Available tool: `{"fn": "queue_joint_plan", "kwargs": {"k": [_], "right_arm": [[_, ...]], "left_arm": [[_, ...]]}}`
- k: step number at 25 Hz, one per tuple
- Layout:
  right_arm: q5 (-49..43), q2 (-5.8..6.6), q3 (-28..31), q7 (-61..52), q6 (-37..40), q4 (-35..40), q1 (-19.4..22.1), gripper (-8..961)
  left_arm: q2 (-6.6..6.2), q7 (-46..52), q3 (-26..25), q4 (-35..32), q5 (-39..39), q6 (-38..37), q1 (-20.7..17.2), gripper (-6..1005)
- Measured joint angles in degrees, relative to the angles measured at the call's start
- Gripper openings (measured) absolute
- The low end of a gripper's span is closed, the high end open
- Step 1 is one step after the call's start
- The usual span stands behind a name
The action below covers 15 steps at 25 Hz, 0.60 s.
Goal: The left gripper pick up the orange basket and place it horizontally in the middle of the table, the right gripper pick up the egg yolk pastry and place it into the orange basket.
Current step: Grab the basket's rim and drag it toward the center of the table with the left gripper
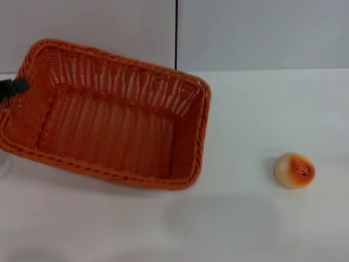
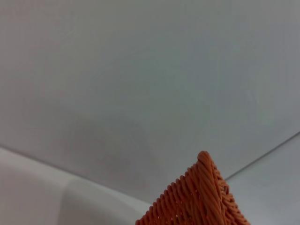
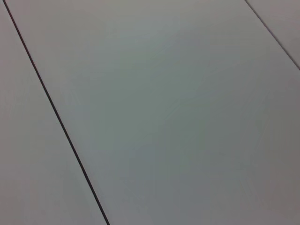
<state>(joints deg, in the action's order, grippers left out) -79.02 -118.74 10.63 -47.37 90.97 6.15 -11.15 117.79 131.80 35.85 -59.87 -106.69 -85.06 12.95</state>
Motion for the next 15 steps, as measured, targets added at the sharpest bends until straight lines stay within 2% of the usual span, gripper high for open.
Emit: {"fn": "queue_joint_plan", "kwargs": {"k": [15], "right_arm": [[0.00, 0.00, 0.00, 0.40, -1.12, 0.00, -0.04, 706]], "left_arm": [[0.23, -0.14, -1.31, 9.07, 6.34, -6.77, -3.45, 200]]}}
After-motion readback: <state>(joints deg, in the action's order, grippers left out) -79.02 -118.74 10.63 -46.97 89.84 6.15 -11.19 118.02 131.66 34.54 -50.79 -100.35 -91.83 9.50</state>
